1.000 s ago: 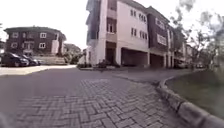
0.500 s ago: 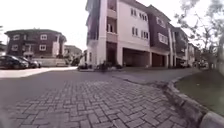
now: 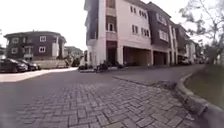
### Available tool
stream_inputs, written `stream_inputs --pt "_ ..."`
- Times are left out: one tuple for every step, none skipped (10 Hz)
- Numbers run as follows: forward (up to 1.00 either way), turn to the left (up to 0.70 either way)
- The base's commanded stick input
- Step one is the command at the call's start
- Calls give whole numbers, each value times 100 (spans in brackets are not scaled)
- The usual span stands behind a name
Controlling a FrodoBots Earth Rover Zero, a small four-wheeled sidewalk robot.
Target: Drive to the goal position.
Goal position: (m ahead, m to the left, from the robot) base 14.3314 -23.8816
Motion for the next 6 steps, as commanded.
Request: stream_inputs --pt "70 0" --pt "70 0" --pt "70 0" --pt "70 0" --pt "70 0" --pt "70 0"
